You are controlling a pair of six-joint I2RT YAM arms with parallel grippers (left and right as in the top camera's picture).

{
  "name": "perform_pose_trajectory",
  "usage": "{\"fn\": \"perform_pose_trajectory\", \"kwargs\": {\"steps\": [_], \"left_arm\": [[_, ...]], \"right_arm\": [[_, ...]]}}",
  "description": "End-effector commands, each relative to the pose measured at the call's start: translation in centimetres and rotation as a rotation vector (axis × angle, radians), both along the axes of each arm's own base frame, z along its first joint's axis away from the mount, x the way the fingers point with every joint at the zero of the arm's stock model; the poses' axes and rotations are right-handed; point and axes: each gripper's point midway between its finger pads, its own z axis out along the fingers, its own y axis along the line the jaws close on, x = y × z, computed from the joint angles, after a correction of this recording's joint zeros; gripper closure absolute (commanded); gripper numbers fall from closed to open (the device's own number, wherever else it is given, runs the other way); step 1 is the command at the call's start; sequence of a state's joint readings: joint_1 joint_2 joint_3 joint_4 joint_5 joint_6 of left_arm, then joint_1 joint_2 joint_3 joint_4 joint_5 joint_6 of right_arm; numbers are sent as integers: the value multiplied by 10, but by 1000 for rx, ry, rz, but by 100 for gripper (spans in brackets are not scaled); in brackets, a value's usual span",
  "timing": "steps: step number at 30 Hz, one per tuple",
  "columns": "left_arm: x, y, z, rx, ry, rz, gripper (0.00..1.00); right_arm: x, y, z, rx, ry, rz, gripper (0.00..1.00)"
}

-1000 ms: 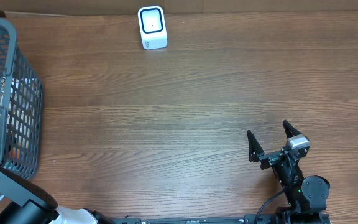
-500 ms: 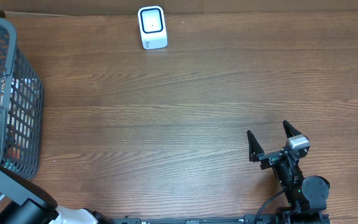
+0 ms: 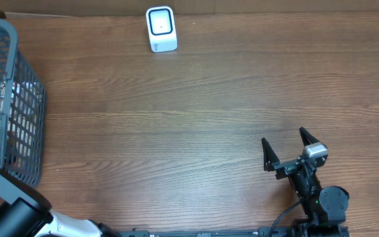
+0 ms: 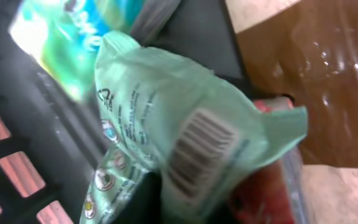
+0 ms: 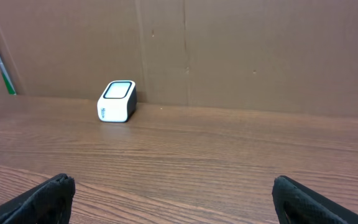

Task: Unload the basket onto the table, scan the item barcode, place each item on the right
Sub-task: 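Grasp the green wrapped packet in the basket with the left gripper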

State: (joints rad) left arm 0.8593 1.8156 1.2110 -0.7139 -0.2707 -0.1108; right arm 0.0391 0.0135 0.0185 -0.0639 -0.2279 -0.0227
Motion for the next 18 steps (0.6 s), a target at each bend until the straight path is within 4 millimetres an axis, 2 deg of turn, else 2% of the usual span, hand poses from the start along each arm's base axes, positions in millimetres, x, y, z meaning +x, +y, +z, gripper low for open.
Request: {"fn": "perform_pose_trajectory", "kwargs": {"steps": [1, 5, 10, 13, 18], "left_arm": [[-6, -4, -16, -42, 37, -1, 96], [-3, -2, -4, -37, 30, -1, 96], [14, 2, 31, -42, -55, 14, 96], [28, 8, 66, -12, -111, 2, 96], [53, 8, 141, 83, -231, 4, 96]], "right_arm": [[0, -1, -1, -1, -6, -7, 0], [0, -1, -1, -1, -6, -7, 0], [0, -1, -1, -1, -6, -7, 0], [0, -1, -1, -1, -6, -7, 0], [0, -1, -1, -1, -6, -7, 0]]}}
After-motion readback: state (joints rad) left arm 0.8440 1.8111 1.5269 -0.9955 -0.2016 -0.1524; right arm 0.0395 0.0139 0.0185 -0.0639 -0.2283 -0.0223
